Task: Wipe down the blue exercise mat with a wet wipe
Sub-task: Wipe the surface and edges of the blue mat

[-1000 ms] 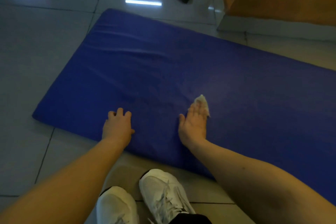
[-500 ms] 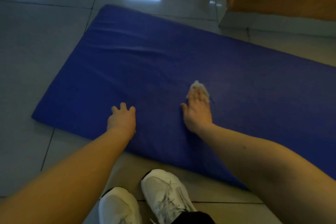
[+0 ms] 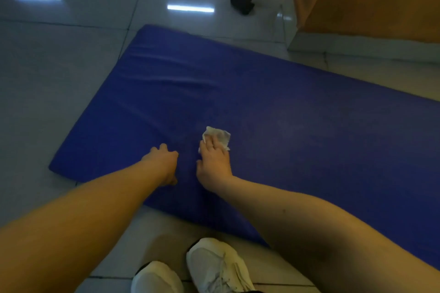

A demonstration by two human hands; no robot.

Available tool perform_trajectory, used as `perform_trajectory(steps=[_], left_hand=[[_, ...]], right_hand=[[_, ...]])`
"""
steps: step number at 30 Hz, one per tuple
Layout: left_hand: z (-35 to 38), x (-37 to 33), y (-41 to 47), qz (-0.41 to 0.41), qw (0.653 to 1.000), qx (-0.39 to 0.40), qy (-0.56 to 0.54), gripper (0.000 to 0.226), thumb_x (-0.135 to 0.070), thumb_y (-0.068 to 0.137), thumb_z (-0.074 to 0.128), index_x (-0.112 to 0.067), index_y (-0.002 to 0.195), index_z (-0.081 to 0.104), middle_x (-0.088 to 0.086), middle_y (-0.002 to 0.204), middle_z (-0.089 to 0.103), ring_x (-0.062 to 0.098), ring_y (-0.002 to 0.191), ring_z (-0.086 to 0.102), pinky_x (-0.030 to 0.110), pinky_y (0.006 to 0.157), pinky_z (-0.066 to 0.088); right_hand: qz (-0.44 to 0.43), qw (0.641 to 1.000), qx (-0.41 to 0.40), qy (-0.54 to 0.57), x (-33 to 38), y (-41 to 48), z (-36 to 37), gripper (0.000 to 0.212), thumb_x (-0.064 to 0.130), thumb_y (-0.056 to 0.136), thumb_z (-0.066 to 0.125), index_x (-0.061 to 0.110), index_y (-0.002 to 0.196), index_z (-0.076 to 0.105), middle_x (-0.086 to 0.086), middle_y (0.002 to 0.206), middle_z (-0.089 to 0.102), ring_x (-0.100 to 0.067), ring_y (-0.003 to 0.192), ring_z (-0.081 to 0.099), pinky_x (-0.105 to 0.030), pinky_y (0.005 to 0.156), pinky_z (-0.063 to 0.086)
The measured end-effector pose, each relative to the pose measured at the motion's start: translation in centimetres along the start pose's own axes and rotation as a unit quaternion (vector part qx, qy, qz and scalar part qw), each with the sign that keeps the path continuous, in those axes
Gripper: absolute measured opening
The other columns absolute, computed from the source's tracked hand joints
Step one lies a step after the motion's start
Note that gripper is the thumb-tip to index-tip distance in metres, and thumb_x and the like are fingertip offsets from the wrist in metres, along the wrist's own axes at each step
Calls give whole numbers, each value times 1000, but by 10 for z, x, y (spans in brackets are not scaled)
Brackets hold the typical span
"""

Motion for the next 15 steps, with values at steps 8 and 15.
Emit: perform_trajectory(steps=[8,15], left_hand=[[-62,9,-17,78,922,-56,-375,91,-36,82,80,-24,156,29,3,153,42,24,131,51,41,105,48],[-115,2,-76,62,885,-204,-414,8,-25,91,67,-17,92,68,4,92,69,23,90,68,37,80,59]], right_hand=[[81,900,-29,428,5,-3,-75,28,-7,88,46,7,94,70,-8,93,71,-26,92,68,-40,66,59],[131,916,-66,373,6,-20,-123,17,23,94,65,12,102,54,0,98,59,-18,87,60,-24,57,44]])
Point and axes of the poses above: each hand's wrist, its own y-axis towards the middle knuckle, its own z-axis out of the palm, x = y × z, the point moved 8 cm from there along y, towards the middle knuckle
